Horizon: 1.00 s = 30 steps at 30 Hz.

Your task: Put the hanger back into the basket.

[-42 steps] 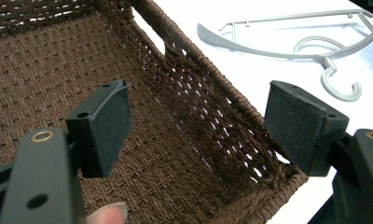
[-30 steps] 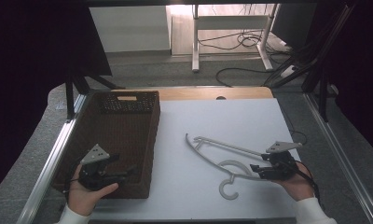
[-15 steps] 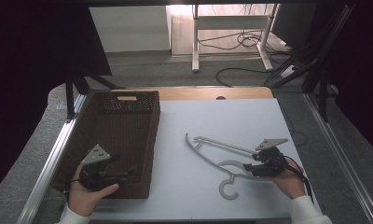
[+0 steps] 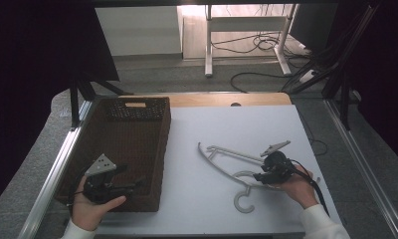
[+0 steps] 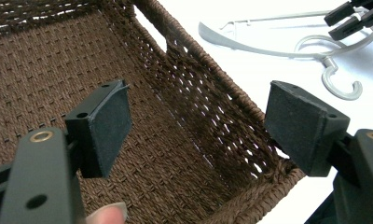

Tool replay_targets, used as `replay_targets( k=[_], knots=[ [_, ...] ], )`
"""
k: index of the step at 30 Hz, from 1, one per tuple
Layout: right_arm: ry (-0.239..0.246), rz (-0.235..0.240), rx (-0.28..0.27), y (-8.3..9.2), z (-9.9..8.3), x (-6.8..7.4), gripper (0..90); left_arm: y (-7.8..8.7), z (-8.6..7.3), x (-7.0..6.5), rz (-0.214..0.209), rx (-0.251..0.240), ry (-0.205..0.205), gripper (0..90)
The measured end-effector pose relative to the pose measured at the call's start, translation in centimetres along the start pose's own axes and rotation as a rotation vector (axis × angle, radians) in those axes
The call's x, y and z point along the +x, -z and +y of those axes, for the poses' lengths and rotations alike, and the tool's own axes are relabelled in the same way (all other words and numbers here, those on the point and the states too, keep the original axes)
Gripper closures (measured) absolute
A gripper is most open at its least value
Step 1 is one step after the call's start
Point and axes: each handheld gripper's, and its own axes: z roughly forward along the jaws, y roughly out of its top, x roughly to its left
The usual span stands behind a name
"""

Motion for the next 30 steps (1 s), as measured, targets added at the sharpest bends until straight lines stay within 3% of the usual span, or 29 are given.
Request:
replay_targets(
  k=[11, 30],
  knots=[
    [0.058, -0.020, 0.093, -1.3, 0.6, 0.5, 65.8, -0.1, -0.1, 0.1, -0.001, 0.003, 0.000, 22.3],
    [0.108, -0.055, 0.131, -2.3, 0.8, 0.8, 80.1, -0.1, -0.1, 0.1, -0.007, 0.001, 0.004, 22.3]
  ],
)
